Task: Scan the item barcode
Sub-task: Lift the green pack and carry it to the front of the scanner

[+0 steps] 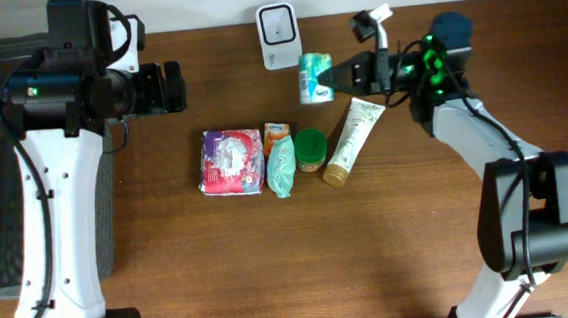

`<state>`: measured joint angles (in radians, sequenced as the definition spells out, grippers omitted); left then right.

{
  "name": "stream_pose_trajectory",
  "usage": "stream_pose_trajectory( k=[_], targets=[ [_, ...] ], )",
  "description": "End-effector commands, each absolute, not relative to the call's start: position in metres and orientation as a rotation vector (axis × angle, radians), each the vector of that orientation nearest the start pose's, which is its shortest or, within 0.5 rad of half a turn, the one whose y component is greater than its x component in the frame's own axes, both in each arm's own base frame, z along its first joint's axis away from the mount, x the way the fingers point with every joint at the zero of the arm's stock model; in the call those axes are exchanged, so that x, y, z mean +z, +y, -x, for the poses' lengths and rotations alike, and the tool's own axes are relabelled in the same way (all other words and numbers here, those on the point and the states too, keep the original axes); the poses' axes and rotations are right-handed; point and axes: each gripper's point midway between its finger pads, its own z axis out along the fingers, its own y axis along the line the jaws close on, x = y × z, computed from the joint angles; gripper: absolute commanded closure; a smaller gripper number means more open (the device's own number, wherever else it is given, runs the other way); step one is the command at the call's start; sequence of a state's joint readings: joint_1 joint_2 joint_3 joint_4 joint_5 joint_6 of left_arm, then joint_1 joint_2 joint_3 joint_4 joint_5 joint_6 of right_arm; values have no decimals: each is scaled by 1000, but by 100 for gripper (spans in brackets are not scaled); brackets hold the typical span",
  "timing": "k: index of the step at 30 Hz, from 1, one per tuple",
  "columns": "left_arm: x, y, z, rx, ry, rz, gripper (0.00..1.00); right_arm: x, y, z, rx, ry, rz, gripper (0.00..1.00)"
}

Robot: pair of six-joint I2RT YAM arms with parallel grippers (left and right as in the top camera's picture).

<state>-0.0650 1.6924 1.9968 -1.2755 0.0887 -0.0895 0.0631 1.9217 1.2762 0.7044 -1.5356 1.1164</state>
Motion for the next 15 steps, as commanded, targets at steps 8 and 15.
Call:
stream_pose_trajectory(
  k=[8,15],
  targets=[
    [308,-41,-403,-170,2533,-16,1,268,212,-402,1993,1952,572,96],
    [308,-41,-403,-170,2533,-15,1,268,212,-404,1984,1948,561,96]
  ],
)
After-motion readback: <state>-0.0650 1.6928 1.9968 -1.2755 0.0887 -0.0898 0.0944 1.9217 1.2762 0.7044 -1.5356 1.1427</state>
